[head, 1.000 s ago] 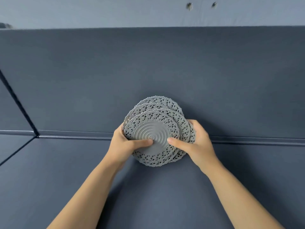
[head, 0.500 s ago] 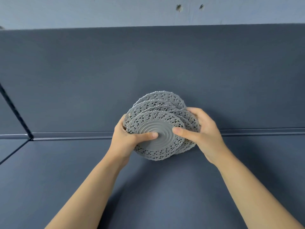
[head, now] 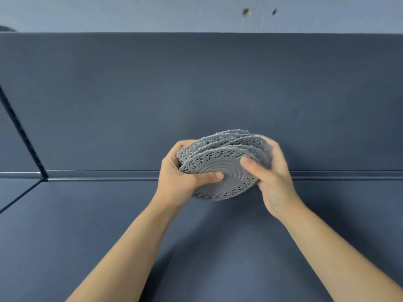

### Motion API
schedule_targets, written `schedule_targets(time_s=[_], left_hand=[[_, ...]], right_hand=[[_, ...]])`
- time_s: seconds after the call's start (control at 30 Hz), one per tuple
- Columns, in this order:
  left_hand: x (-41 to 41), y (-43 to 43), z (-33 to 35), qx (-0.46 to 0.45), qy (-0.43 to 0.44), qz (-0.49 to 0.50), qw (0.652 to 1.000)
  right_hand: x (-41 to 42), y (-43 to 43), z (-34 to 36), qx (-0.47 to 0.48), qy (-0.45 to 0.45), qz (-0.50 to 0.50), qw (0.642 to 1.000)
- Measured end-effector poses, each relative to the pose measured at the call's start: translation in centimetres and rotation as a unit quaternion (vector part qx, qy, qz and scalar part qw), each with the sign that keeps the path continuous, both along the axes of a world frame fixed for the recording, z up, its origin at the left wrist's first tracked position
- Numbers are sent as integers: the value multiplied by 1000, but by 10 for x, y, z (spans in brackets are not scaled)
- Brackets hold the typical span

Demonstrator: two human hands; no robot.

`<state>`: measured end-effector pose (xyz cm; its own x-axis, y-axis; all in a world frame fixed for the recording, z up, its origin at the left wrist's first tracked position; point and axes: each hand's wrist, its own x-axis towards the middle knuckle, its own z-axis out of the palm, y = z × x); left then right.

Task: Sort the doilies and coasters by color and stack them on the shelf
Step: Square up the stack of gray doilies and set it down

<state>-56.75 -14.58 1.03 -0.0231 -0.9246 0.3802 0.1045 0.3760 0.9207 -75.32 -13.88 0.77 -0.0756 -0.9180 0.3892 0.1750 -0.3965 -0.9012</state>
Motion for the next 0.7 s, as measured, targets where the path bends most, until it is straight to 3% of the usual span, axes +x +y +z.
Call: schedule_targets(time_s=[0.17, 0.33, 0.43, 0.53, 0.7], left_hand=[[-2, 0, -5, 79, -48, 52, 994], [-11, 4, -12, 42, -27, 110, 993], [-20, 1, -19, 36, -12, 137, 990], [-24, 3, -16, 35, 8, 153, 988], [-28, 14, -8, -47, -4, 155, 987]], right_hand=[[0, -1, -4, 103, 39, -31, 993], [7, -2, -2, 105, 5, -109, 988], [11, -2, -7, 169, -16, -78, 982], [19, 6, -4, 149, 1, -27, 989], [10, 10, 3, 45, 39, -122, 991]])
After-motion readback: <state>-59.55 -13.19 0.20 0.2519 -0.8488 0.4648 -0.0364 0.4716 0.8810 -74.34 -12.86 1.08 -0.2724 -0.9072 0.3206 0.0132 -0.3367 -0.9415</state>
